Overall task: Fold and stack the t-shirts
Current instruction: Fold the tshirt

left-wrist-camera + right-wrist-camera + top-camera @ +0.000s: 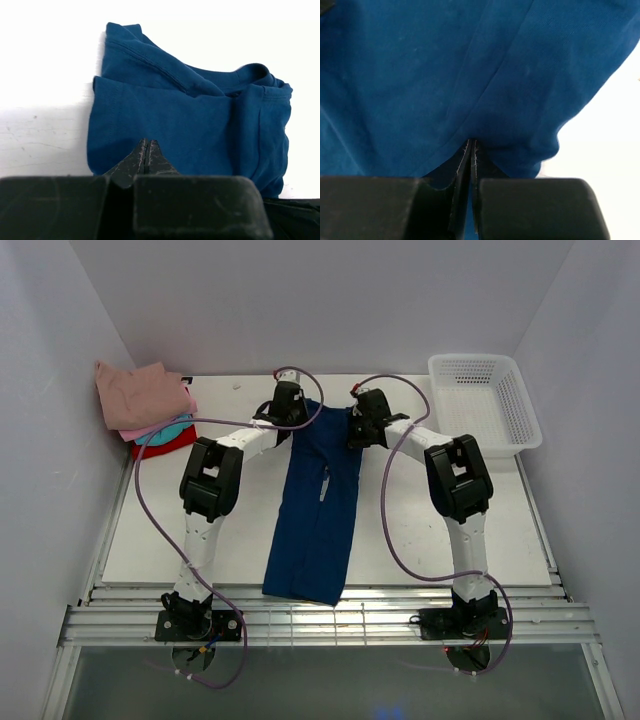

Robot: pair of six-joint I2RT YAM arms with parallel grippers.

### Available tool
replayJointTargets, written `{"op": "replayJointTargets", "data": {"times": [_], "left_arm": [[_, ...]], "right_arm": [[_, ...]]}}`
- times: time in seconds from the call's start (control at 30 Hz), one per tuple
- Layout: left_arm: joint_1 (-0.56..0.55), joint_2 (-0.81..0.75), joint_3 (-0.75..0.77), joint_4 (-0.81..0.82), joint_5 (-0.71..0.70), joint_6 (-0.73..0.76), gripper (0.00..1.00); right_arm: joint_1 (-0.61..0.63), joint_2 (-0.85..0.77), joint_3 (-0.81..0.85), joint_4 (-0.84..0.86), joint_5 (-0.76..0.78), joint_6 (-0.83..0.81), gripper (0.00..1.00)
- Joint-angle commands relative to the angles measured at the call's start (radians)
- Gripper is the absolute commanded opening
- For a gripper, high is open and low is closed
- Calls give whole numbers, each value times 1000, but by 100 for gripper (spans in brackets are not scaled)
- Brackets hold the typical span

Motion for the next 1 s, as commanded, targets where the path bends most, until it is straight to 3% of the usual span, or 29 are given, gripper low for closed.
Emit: {"op": "replayJointTargets", "data": {"times": [0.0, 0.23, 0.5, 0.97], "left_arm": [[12, -34, -7, 9, 20, 7, 0], [13, -27, -38, 20, 48, -22, 0], [13, -10, -56, 63, 78, -43, 0], [13, 35, -53, 54, 95, -42, 0]], "right_arm": [[-23, 21, 78, 8, -18, -4, 8], [-58, 133, 205, -259, 91, 9, 8], [-70, 119, 126, -271, 128, 7, 8], [-98, 252, 322, -357, 71, -7, 8]]}}
